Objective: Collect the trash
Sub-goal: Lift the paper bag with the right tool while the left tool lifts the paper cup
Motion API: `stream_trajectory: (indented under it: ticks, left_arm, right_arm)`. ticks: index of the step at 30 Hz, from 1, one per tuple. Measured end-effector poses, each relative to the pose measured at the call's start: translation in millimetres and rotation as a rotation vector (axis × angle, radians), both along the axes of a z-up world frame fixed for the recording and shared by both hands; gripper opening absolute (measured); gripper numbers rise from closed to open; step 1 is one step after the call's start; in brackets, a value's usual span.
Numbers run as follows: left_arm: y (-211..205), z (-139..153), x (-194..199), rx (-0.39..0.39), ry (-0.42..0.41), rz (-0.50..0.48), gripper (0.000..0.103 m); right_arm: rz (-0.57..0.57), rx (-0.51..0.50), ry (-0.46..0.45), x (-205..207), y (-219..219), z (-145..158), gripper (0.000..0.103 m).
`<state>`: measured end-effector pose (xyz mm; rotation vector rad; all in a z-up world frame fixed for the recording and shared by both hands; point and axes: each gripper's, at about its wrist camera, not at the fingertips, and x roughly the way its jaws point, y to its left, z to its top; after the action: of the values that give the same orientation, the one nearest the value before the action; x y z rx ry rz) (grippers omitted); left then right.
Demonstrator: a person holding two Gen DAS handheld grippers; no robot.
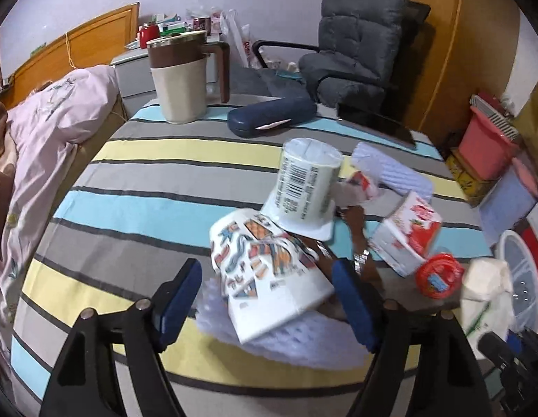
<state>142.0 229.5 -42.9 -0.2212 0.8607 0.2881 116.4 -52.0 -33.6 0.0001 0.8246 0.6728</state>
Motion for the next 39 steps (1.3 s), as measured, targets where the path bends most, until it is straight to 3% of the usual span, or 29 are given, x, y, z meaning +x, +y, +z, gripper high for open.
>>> stream_trajectory:
  ticks: [6,10,21,25,39]
  left_arm:
    - [-1.4,-13.8,13.5,0.001,0.070,-0.004,0.079]
    - [-1.0,-15.6,11.7,-0.006,0.069,0.004,0.074]
    - [0.9,-4.9,2.7,-0.017,-0.004,-0.006,0.069]
    - [-5.7,6.9,-4.5,0.027,-0.036,-0.019,0.069]
    - [-58.7,48.0,-25.7,0.017,-0.142,-0.163,0.069]
  right_arm:
    - [0.002,0.001,0.003,2.0,1.8,-1.0,0.020]
    - [0.002,0.000,0.003,3.9,3.0,-1.8,0.020]
    - [-0.013,0.007,0.000,6.0,2.0,-2.0,0.020]
    - [-0.026,0.014,-0.008,6.0,1.3,0.1,0.020]
    - [-0.125,0.046,-0.060,-0.7,-33.7,19.5,0.020]
